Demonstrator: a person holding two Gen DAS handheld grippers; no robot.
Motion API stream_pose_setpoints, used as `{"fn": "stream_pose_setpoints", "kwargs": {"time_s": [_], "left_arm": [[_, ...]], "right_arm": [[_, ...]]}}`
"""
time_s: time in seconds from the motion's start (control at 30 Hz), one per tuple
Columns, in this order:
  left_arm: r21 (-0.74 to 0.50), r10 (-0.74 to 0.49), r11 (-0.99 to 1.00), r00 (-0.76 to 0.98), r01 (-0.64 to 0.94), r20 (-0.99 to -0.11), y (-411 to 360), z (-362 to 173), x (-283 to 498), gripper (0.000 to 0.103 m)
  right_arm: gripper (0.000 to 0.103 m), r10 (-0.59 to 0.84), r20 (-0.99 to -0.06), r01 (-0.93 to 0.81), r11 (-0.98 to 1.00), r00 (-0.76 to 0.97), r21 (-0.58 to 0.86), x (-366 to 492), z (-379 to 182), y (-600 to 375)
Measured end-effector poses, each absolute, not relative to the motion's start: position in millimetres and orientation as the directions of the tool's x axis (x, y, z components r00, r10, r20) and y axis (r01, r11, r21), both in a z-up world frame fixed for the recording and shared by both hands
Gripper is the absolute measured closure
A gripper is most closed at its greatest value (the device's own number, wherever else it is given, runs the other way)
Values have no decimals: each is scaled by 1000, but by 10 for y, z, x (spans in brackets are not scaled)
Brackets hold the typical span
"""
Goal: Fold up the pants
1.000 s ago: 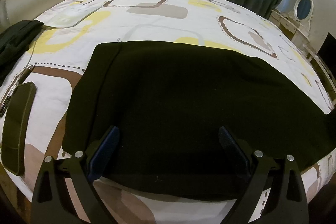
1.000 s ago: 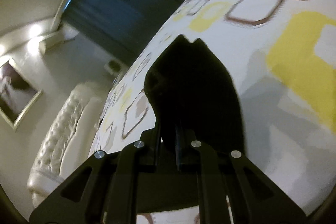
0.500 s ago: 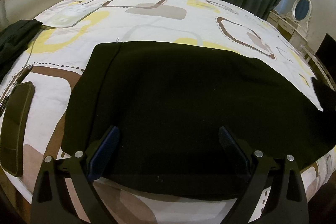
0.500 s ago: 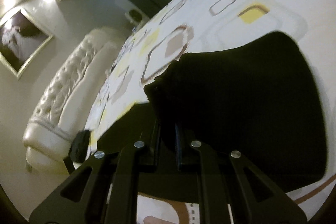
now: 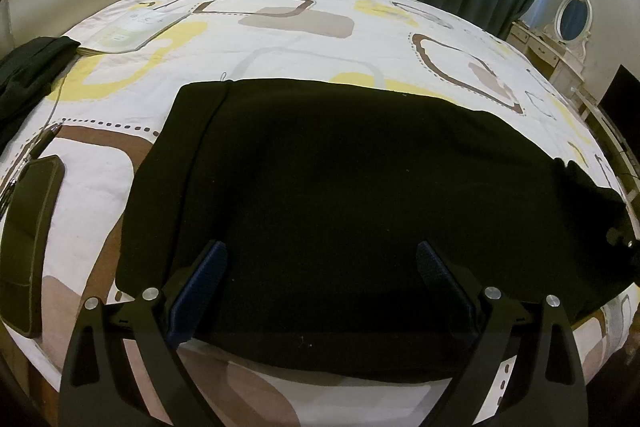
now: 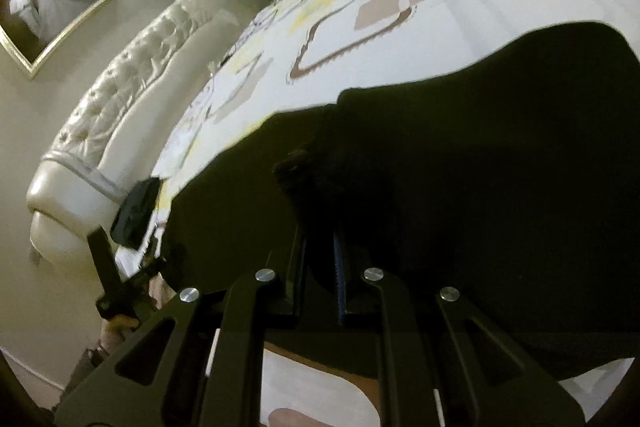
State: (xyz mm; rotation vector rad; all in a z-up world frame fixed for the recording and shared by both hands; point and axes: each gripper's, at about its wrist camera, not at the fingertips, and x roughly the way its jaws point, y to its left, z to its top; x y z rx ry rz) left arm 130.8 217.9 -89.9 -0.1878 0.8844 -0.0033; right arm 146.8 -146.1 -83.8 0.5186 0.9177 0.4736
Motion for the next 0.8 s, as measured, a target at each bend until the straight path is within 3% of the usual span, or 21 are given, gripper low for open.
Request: {"fn": "stream_pose_setpoints", "kwargs": {"time_s": [0.27,0.53,0.8], "left_arm": [[-165,-81,983,635,-74,-769,2179,-902,1309,8],[-167,-84,983,632,-72,-770,2167,-898,1322,8],[-172,-92,983,629,-68,-772,2162,-889,1350,8]], "right_arm": [[85,589,-650,-176,790,480,587,1422,-944,-1347],[56,623,-643,-215,771,445,599,1350,-888,-1210],[51,648,-653,-265,759,391,595,1221,-868,-1054]]}}
